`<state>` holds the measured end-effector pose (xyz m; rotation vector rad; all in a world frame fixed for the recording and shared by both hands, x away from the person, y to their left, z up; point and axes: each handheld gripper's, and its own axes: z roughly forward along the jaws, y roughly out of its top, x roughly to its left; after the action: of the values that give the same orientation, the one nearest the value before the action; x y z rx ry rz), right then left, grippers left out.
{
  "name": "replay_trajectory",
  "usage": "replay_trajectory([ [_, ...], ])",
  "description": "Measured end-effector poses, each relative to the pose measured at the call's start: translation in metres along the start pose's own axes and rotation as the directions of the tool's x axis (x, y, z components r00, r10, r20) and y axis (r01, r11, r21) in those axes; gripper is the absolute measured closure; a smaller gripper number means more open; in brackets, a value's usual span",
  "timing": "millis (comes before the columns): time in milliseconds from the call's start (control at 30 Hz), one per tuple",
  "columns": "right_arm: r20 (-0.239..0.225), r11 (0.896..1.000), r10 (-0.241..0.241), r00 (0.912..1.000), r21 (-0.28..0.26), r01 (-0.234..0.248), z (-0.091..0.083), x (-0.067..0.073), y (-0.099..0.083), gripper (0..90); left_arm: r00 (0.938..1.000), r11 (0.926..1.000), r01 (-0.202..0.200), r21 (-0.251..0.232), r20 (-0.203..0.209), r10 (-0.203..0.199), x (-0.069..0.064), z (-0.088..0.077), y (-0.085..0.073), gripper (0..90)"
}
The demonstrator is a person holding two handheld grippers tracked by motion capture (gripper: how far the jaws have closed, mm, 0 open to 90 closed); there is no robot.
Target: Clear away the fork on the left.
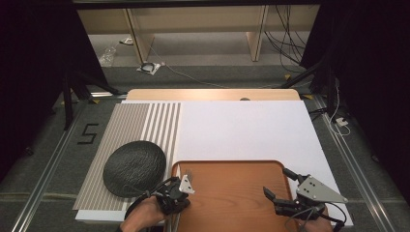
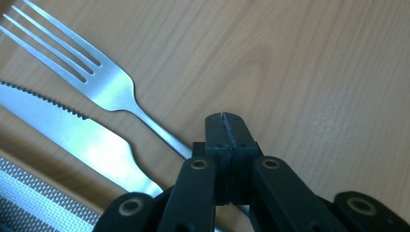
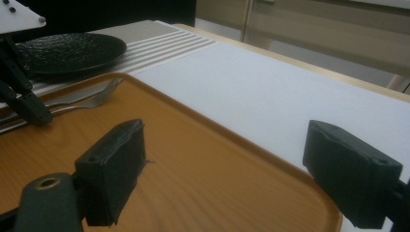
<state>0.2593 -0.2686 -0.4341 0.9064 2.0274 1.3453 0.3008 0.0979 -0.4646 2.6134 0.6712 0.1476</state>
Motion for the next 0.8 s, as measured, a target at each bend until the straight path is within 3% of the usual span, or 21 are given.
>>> replay_trajectory([
  [333,-0.001,1.000,0.000,1.0000,0.001,0.000,0.000,0.000,0.000,16.1,1.0000,1.0000,0.007,0.003,0.001,-0.007,0.001,-0.002,-0.001,86.0],
  [533,-0.001,1.000,0.000,1.0000,0.001,0.000,0.000,0.000,0.000,16.2,0.9999,0.9974,0.016,-0.070,-0.001,-0.016,0.000,-0.011,0.001,65.6],
  [733,-0.001,1.000,0.002,1.0000,-0.005,-0.002,0.000,0.000,0.000,16.1,0.9970,0.9948,0.065,-0.079,-0.036,-0.068,0.006,-0.012,-0.002,52.2],
  [800,-0.001,1.000,-0.001,1.0000,0.000,0.001,0.000,0.000,0.000,16.1,0.9944,0.9908,0.092,-0.100,-0.044,-0.096,0.008,-0.014,-0.002,48.3],
])
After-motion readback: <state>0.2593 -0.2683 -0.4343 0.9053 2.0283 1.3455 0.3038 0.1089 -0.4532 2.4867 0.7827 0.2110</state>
